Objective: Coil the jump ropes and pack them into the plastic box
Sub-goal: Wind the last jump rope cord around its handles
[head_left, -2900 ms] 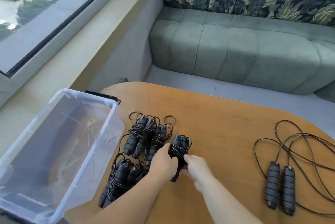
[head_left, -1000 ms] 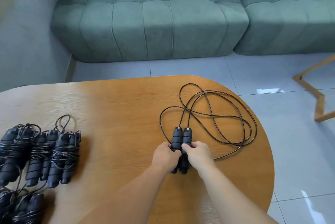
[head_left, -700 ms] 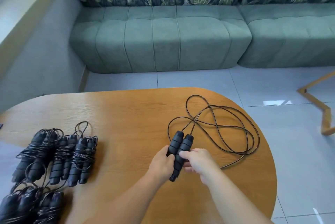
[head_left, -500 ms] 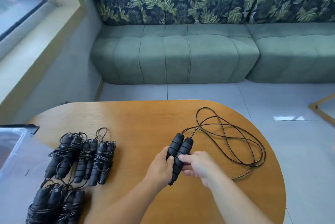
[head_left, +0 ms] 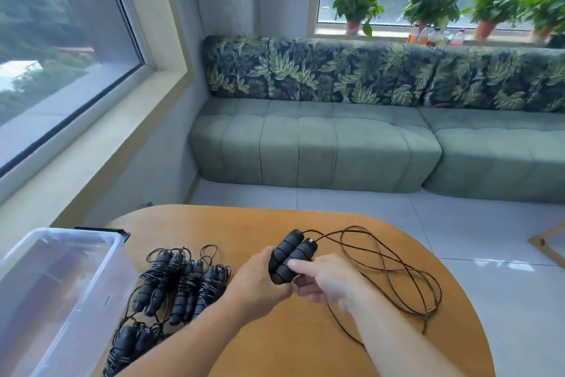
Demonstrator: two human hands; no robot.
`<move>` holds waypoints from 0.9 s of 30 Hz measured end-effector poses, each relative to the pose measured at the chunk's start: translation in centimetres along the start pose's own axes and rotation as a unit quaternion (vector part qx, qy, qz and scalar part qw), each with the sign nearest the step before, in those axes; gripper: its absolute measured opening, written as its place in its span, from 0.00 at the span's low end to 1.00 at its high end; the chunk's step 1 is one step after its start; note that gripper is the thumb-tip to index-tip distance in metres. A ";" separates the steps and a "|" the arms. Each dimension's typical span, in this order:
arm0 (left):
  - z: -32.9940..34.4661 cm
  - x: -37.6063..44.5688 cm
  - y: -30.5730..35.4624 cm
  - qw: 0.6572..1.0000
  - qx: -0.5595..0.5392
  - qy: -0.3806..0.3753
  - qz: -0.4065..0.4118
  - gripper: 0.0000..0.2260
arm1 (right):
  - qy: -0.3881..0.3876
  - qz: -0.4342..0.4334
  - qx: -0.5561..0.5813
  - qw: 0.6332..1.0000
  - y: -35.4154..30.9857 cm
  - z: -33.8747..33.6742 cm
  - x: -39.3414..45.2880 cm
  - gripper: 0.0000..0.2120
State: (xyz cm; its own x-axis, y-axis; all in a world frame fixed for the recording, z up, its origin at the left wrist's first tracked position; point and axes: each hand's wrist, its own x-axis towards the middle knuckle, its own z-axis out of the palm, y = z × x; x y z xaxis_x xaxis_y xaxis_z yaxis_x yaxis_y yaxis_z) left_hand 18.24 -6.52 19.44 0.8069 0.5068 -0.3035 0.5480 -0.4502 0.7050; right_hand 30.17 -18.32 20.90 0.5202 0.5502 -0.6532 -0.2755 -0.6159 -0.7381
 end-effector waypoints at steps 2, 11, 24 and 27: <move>-1.8 -0.4 0.3 1.000 -0.004 0.008 -0.003 0.22 | 0.112 -0.067 -0.103 0.986 -1.5 -0.3 -0.6 0.18; -8.8 -3.2 1.6 0.992 -0.102 -0.064 0.048 0.26 | 0.187 -0.231 0.029 0.954 -5.4 0.8 -0.7 0.21; -11.9 -2.9 3.7 0.930 -0.366 0.007 0.030 0.20 | 0.109 -0.219 -0.031 0.969 -7.3 8.7 -2.7 0.18; -11.5 -2.2 3.8 0.919 -0.392 0.041 0.016 0.17 | 0.073 -0.230 -0.130 0.962 -8.1 9.0 -3.2 0.12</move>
State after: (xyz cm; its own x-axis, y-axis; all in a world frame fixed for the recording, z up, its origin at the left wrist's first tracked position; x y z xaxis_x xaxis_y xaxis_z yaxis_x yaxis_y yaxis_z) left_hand 15.98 -0.90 30.14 0.7835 0.5699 -0.2476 0.1711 0.1852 0.9677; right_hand 23.47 -9.97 27.44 0.6524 0.7244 -0.2228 0.2121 -0.4567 -0.8639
